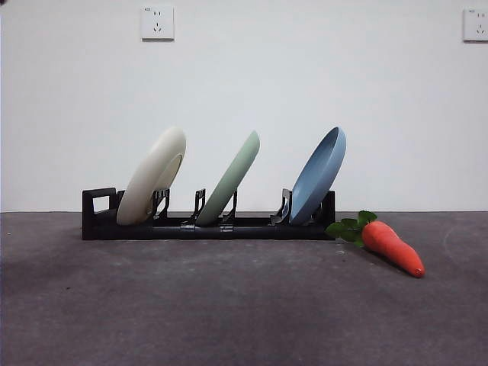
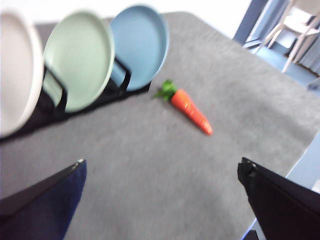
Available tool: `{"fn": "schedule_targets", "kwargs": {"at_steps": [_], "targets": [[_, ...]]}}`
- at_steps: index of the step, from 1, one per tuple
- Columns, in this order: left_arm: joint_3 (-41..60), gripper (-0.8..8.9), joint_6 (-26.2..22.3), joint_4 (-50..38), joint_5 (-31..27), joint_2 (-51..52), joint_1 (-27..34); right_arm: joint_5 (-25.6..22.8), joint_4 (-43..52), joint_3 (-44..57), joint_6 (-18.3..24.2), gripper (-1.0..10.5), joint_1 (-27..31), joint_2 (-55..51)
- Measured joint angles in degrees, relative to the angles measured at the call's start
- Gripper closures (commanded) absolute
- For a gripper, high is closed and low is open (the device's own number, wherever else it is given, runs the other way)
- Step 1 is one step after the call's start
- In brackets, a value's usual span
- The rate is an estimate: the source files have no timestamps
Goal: Take the green plate from the plate rack,put the plate on the table,take the carrot from the table,put the carrot in the plate
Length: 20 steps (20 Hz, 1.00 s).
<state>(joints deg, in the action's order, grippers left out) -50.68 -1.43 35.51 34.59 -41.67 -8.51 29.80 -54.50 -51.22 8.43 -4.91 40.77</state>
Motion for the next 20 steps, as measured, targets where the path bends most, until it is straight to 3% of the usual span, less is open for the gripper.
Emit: {"fn": "schedule_targets", "kwargs": {"at_steps": [9,15,20], "targets": [[-20.04,3.02,0.0,-14.23,-14.71,-29.88,-16.55,-0.02,0.13,0.0,-0.09,3.5,-0.02,3.06],[-32.33,3.02,-0.07,-21.86,-19.5,-52.09,-19.21,-0.02,0.13,0.0,-0.31,3.5,0.0,3.17],[-35.95,3.02,-1.03,-28.61,-24.04,-64.57,-19.41,-0.02,0.13,0.0,-0.52,3.5,0.0,3.17]]}}
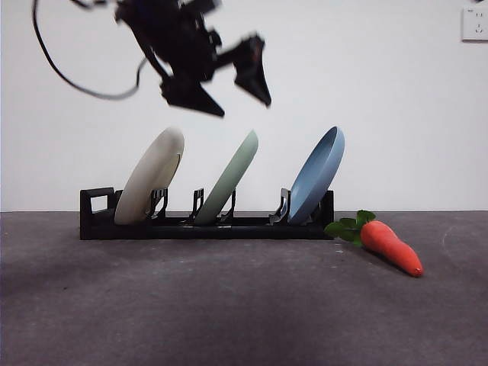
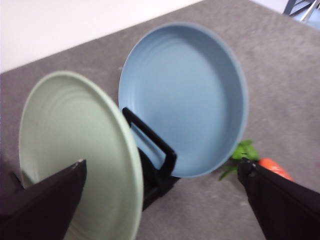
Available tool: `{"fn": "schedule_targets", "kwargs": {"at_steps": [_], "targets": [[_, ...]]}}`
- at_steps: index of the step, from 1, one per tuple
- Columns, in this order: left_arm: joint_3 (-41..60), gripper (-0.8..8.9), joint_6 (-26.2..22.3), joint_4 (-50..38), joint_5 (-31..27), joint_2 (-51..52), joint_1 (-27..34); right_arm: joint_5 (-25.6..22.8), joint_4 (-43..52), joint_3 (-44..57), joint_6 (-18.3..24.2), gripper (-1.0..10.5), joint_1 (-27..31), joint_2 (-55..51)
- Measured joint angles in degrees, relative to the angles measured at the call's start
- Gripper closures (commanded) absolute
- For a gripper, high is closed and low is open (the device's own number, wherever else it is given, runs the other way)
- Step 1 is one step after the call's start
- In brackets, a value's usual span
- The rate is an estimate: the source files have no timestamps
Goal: Take the green plate from the plate rack,put the plate on the table,take the carrot from the table,put the carrot in the plate
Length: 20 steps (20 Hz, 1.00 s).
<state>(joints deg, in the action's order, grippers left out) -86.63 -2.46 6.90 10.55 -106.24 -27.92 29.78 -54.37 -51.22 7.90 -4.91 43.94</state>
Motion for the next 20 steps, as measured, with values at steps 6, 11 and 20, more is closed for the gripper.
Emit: {"fn": "schedule_targets", "kwargs": {"at_steps": [6,11,20], "targets": [[0.0,3.11,-0.13,-7.65,-2.08,-6.93,-0.02,0.0,0.0,0.0,-0.02,3.5,0.0,0.0],[-0.02,4.71,-0.13,-8.09,-2.91,-9.16,-0.52,0.0,0.0,0.0,-0.07,3.5,0.0,0.0],[-0.07,8.25,-0.13,-7.87,-2.95,-9.14,-0.76,0.02,0.0,0.0,-0.15,3.5,0.0,0.0]]}}
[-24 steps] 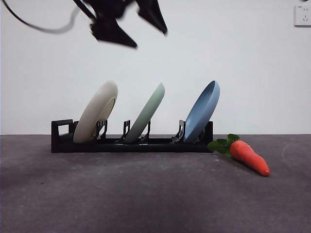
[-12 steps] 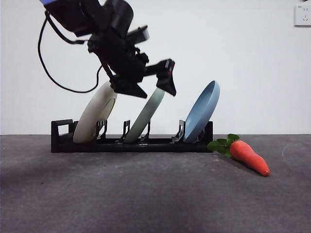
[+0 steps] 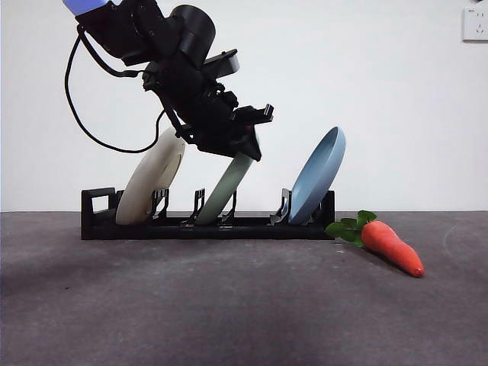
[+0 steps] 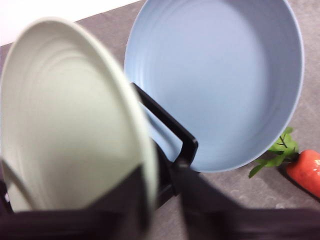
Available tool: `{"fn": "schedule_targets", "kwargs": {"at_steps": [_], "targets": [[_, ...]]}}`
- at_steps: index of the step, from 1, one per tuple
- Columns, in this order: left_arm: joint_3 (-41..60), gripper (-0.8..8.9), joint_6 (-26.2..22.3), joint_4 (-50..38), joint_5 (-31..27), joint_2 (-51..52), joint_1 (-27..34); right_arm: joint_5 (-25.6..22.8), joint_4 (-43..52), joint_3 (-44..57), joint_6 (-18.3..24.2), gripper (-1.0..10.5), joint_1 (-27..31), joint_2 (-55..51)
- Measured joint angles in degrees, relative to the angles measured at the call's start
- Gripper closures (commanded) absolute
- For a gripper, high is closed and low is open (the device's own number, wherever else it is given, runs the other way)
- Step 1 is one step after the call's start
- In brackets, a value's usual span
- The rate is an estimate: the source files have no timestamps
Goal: Take the green plate from the plate rack,put the plate on the table,take the carrot from the table,put the carrot in the plate
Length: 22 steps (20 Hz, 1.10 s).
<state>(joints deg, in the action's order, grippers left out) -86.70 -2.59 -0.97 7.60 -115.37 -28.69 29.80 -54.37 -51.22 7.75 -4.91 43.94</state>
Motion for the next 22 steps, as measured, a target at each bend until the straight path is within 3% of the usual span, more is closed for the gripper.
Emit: {"fn": "schedule_targets", "kwargs": {"at_steps": [10,17,22], "targets": [[0.02,8.22,0.02,0.2,-0.15,0.37,0.07,0.02,0.0,0.0,-0.02,3.5,0.0,0.0],[0.02,8.22,0.07,1.4,2.67,9.81,0.0,0.02,0.0,0.0,-0.02,3.5,0.0,0.0],[0.02,8.22,0.07,12.28,5.92,17.59,-1.97,0.04,0.0,0.0,-0.26,3.5,0.0,0.0]]}}
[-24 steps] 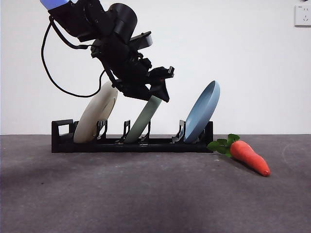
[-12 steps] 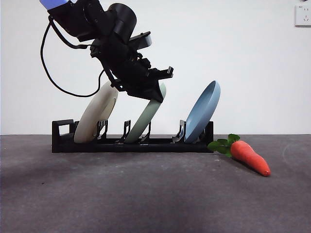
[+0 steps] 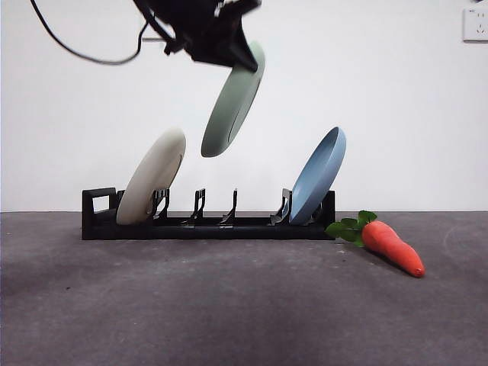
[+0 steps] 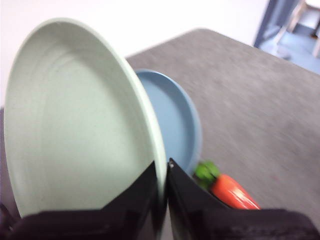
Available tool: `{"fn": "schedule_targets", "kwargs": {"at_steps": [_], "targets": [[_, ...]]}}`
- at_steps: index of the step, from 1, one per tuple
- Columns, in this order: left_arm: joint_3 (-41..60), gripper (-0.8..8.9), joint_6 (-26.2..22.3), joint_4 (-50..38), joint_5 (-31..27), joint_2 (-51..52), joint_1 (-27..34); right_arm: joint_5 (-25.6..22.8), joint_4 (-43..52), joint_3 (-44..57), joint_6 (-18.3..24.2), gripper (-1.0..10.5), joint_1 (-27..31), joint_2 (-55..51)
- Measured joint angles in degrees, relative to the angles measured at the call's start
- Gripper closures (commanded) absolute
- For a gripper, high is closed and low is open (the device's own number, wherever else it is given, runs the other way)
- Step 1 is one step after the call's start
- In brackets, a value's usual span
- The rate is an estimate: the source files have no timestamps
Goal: Take the green plate from the plate rack,put the plate on the table,take the carrot from the table,put the carrot in the plate
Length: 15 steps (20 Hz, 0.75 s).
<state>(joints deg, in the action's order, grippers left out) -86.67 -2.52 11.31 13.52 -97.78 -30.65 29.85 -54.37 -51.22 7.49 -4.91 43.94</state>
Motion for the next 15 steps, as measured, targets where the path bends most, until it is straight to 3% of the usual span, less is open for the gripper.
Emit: {"fn": "schedule_targets", "kwargs": {"at_steps": [4,7,9,11,15], "targets": [[0.0,8.19,-3.19,14.43,-1.84,8.35,-5.55,0.0,0.0,0.0,-0.33,3.5,0.0,0.0],[-0.22,8.19,-8.39,27.36,-11.23,12.26,-10.95,0.0,0.0,0.0,-0.96,3.5,0.0,0.0],[-0.09,8.19,-11.26,34.8,-14.43,11.93,-13.73,0.02,0.0,0.0,-1.09,3.5,0.0,-0.02],[1.92,8.19,-12.61,35.71,-16.85,11.85,-16.39,0.0,0.0,0.0,-1.25,3.5,0.0,-0.02],[12.74,8.19,-13.6,29.18,-24.3,11.85,-22.82,0.0,0.0,0.0,-1.27,3.5,0.0,-0.02]]}}
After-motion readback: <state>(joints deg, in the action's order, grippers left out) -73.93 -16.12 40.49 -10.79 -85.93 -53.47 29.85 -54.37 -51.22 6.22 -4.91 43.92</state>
